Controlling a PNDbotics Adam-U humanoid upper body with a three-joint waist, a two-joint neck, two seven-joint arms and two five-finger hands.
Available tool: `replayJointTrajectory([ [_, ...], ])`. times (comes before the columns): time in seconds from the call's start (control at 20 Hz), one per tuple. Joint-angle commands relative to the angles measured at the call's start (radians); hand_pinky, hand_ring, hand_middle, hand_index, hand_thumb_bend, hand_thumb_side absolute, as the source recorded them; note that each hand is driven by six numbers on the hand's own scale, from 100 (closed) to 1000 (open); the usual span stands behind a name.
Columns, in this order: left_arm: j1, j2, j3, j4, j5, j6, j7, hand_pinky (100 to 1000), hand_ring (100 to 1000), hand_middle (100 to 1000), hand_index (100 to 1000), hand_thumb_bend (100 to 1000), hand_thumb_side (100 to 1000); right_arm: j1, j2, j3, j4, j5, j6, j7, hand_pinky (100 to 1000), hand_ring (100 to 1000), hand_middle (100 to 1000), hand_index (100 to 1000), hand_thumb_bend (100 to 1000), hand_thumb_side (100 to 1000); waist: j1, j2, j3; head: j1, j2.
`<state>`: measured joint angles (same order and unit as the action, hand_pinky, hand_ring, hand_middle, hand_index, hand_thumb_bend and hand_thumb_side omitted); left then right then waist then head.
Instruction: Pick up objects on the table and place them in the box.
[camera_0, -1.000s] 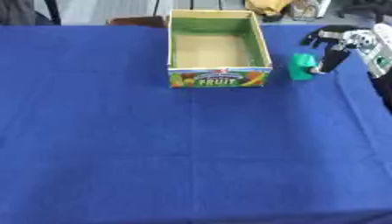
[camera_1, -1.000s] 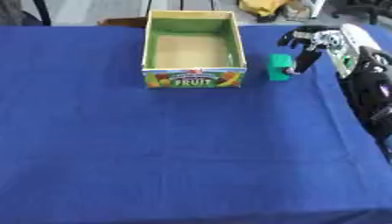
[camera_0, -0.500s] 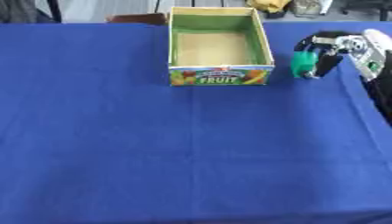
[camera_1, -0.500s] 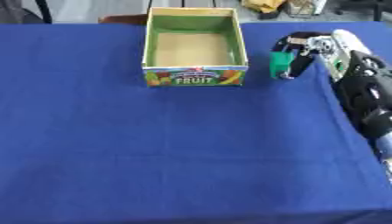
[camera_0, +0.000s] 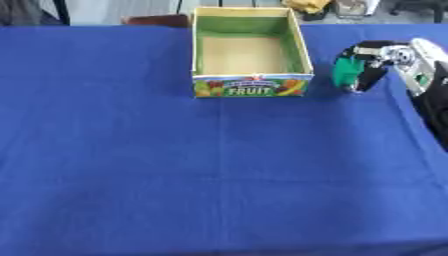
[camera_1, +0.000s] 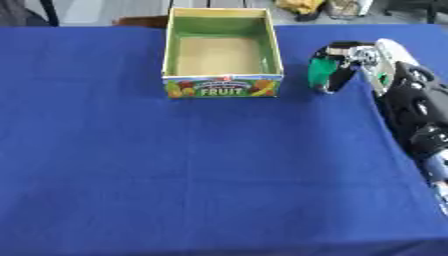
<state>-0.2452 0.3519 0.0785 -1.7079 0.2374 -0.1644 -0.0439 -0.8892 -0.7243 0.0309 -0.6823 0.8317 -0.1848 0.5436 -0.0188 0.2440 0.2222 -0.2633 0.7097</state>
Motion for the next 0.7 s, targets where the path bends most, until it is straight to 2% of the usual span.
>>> replayJointTrajectory([
  [0.05,-0.009,0.012,0.012,-0.014,0.002,-0.003,0.0,670,776,701,815,588,709,-0.019,-0.022,-0.01,-0.002,0.008,0.005,-0.008,563,690,779,886,210,100,0.002,-0.014,-0.001,-0.001,-0.012],
  [0.2,-0.008,0.011,0.013,-0.014,0.002,-0.003,0.0,670,776,701,815,588,710,-0.019,-0.021,-0.011,-0.003,0.006,0.006,-0.023,440,548,676,845,113,100,0.002,-0.015,-0.003,-0.002,-0.012],
  [0.25,-0.008,0.011,0.013,-0.014,0.002,-0.003,0.0,671,776,701,815,588,710,-0.019,-0.021,-0.011,-0.003,0.006,0.007,-0.029,382,485,609,815,100,100,0.002,-0.015,-0.003,-0.002,-0.012],
  [0.5,-0.008,0.01,0.014,-0.014,0.002,-0.004,0.001,671,777,702,815,589,709,-0.018,-0.018,-0.011,-0.005,-0.004,0.014,-0.072,212,305,448,675,100,100,0.003,-0.016,-0.006,-0.002,-0.011],
  [0.6,-0.007,0.011,0.014,-0.014,0.002,-0.004,0.001,671,777,702,815,589,709,-0.017,-0.017,-0.01,-0.008,-0.009,0.016,-0.091,115,218,357,581,100,100,0.003,-0.016,-0.007,-0.001,-0.01],
  [0.7,-0.007,0.011,0.014,-0.014,0.002,-0.004,0.001,671,777,702,815,589,709,-0.018,-0.017,-0.008,-0.015,-0.017,0.015,-0.11,100,126,257,482,100,100,0.003,-0.018,-0.009,-0.001,-0.01],
])
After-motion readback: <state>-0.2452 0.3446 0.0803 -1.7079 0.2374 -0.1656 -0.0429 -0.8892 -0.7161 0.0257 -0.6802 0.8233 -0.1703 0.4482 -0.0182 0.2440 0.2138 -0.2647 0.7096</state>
